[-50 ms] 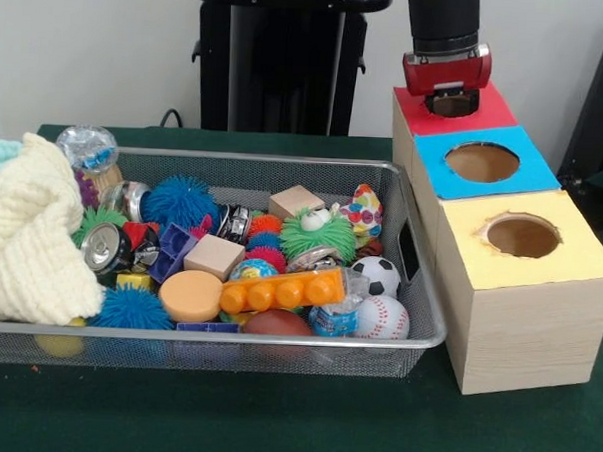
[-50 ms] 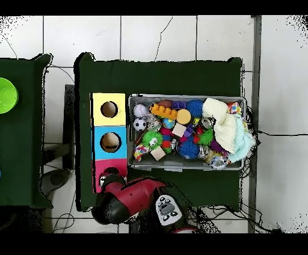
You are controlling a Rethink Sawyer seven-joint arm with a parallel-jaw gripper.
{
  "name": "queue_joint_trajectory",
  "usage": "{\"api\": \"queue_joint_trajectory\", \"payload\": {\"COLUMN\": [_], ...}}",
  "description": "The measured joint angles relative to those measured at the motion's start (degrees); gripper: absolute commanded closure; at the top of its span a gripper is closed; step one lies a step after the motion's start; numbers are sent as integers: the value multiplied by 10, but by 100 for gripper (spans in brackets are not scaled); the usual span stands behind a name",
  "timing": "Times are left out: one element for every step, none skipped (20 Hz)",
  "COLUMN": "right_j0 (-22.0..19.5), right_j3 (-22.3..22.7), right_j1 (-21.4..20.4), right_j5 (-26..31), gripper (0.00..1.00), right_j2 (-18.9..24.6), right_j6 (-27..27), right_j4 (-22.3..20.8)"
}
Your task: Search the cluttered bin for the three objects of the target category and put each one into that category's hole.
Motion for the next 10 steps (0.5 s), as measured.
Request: {"api": "queue_joint_trajectory", "payload": {"right_j0": [0, 0, 0, 0, 0, 2, 2, 3, 4, 5], "right_j3": [0, -1, -1, -2, -4, -9, -11, -14, -16, -17], "right_j1": [0, 1, 1, 3, 6, 9, 10, 12, 14, 15], "right_j5": [0, 0, 1, 1, 2, 2, 3, 3, 3, 3], "gripper": [100, 100, 100, 100, 100, 100, 100, 100, 100, 100], "right_j2": [0, -1, -1, -3, -6, -8, -8, -8, -9, -9], "right_j6": [0, 0, -1, -1, -1, -1, -1, -1, -1, -1], "right_j4": [-1, -1, -2, -4, -8, -14, -15, -17, -20, -21]}}
